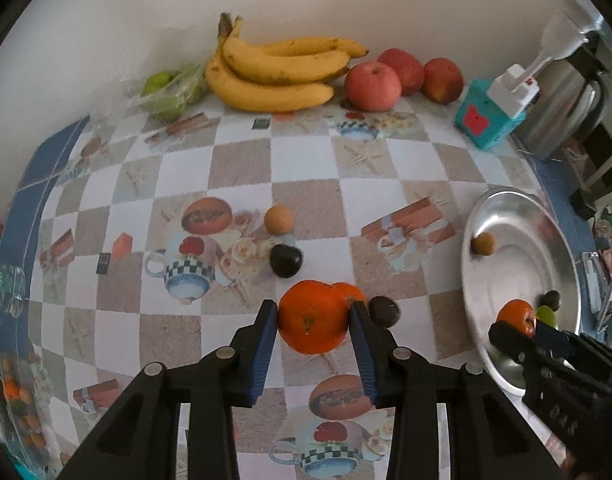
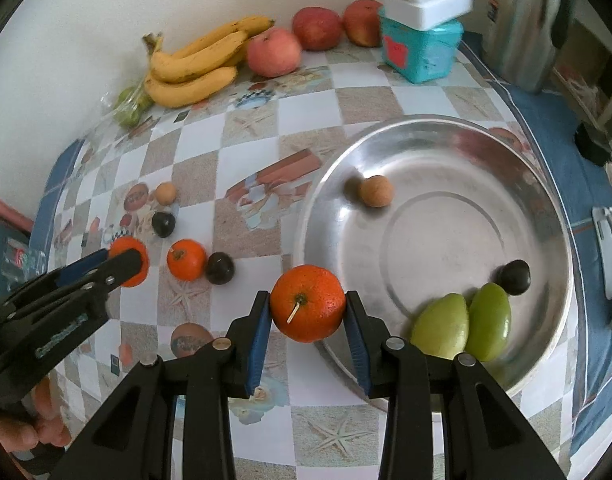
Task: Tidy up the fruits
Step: 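Carry both tangerines over the steel bowl with both tools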
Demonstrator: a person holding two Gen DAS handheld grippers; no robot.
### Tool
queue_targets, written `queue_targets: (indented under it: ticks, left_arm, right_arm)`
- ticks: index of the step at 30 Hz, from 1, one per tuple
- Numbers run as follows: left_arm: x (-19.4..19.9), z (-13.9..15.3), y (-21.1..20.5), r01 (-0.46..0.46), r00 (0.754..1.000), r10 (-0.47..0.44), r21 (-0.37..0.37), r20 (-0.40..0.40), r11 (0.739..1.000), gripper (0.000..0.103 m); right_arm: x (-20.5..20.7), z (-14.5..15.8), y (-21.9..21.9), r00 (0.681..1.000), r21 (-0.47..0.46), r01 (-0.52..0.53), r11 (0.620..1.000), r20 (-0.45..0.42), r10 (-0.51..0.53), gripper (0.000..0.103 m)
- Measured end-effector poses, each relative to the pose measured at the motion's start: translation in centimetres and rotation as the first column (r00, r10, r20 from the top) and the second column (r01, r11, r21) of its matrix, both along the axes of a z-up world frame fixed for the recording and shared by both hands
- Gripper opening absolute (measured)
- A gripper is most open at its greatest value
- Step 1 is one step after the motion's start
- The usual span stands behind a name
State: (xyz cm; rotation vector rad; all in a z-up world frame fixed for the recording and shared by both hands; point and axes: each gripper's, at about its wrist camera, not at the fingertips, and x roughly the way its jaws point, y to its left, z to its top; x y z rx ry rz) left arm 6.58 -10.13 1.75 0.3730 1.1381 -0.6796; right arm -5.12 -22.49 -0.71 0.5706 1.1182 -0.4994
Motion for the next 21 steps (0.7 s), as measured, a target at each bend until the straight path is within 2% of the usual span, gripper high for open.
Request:
queue_targets:
  ticks: [6,13,18,21]
  left_arm:
    - [-1.7,1.0,-1.8,0.062,0.998,-0.062,-0.027,0.017,0.998,0.04]
    - [-5.0,1.8,-4.9,0.178,0.984,-0.175,-0.063,0.039,0.982,0.04]
    - [-7.2,1.6,-6.8,0.237,0.971,-0.233,-0.078,0.055,0.968,0.04]
    - [-8.0,1.1,-7.6,0.232,0.973,-0.229,-0.087,0.038,0.969,0.04]
  right_arm:
    - [-2.4,0.0,-3.0,0.993,0.017,0.113,0.993,0.017,-0.113,0.038]
    - [-5.1,-0.7,-6.1,0.97,0.03,0.243,0.97,0.009,-0.243,0.038]
    - [-6.0,-1.2,-7.2,0.96,0.043,0.278,0.96,0.022,-0.279,0.038]
    - [-6.2,-1.2,-7.6,0.954,0.03,0.297,0.954,0.033,-0.298,0.038]
